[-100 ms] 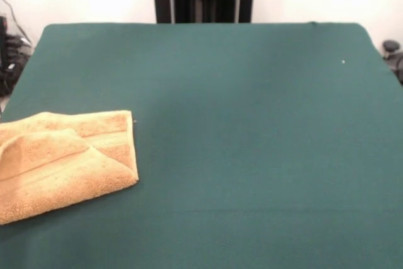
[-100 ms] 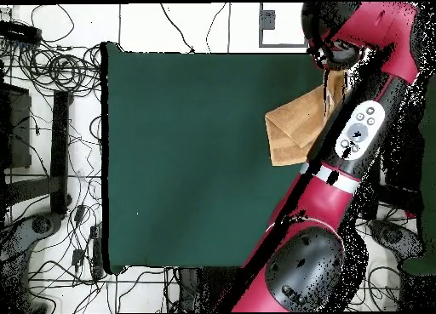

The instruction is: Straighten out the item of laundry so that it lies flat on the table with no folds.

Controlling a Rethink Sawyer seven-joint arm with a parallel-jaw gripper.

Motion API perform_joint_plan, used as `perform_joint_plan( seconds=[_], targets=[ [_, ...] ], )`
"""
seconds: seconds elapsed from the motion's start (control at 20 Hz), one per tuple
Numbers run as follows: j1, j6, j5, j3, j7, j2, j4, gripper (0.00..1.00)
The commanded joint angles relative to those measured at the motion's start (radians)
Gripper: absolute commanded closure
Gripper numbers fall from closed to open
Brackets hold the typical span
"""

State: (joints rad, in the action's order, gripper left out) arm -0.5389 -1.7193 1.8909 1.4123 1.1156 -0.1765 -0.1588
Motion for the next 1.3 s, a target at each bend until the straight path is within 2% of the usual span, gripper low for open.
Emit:
perform_joint_plan(
  seconds=[0.05, 0.15, 0.55, 0.9, 1.1, 1.3],
  targets=[
    [0.064, -0.122, 0.36, 0.259, -0.236, -0.011, -0.035, 1.0],
    [0.064, -0.15, 0.461, 0.311, -0.26, -0.01, -0.042, 1.0],
    [0.057, -0.241, 0.759, 0.463, -0.31, 0.008, -0.081, 1.0],
    [0.052, -0.288, 0.96, 0.56, -0.363, 0.03, -0.115, 1.0],
    [0.048, -0.271, 1.021, 0.616, -0.369, 0.049, -0.121, 1.0],
    [0.043, -0.261, 1.042, 0.654, -0.368, 0.058, -0.12, 1.0]
  ],
)
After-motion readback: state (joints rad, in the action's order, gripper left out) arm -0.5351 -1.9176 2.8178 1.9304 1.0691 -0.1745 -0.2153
